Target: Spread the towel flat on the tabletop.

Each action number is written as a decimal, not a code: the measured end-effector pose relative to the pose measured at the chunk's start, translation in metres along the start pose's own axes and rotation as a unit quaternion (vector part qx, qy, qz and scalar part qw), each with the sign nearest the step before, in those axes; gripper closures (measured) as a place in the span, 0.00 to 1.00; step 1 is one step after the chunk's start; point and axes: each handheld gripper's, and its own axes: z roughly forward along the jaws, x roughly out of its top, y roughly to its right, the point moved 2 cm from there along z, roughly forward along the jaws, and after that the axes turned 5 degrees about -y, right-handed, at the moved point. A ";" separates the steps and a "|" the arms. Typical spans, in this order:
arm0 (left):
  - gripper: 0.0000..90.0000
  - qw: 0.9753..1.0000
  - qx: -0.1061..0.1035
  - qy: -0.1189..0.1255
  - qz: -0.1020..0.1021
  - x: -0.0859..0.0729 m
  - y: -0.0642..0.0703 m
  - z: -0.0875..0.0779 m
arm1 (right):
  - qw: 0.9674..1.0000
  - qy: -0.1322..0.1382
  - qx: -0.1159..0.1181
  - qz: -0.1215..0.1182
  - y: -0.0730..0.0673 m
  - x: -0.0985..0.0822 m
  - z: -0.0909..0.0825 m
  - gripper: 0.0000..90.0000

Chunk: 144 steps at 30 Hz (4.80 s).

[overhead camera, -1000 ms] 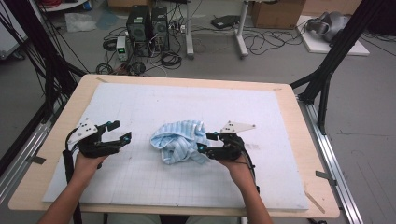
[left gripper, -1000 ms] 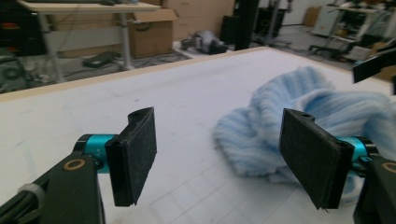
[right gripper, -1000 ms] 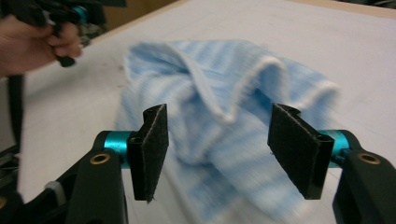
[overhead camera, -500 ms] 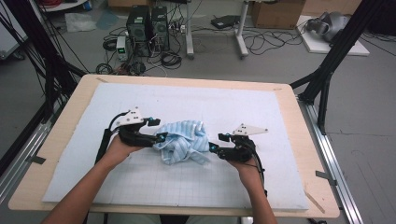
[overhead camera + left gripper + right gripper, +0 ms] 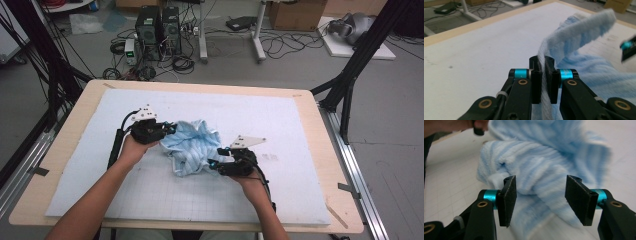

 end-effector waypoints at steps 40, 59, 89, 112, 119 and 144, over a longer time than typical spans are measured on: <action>0.95 0.995 0.072 -0.001 -0.066 -0.006 -0.062 0.008 | 0.991 -0.109 0.055 -0.063 -0.020 -0.016 0.035 0.94; 0.52 0.991 0.094 0.003 -0.098 -0.010 -0.069 0.005 | 0.999 0.004 0.033 -0.014 -0.001 -0.003 -0.013 0.55; 0.90 0.996 0.027 -0.088 0.021 -0.038 -0.002 0.000 | 0.998 0.023 -0.039 0.038 0.049 0.018 -0.011 0.50; 0.88 0.995 0.065 -0.041 -0.056 -0.073 -0.041 -0.068 | 0.992 -0.126 0.003 -0.010 0.043 0.089 0.155 0.68; 0.92 0.993 0.093 -0.039 -0.060 -0.068 -0.048 -0.057 | 0.988 -0.133 -0.048 -0.055 0.051 0.091 0.141 0.97; 0.47 0.980 0.175 -0.017 -0.094 -0.040 -0.051 -0.030 | 0.973 -0.033 -0.222 0.049 0.103 0.075 0.044 0.64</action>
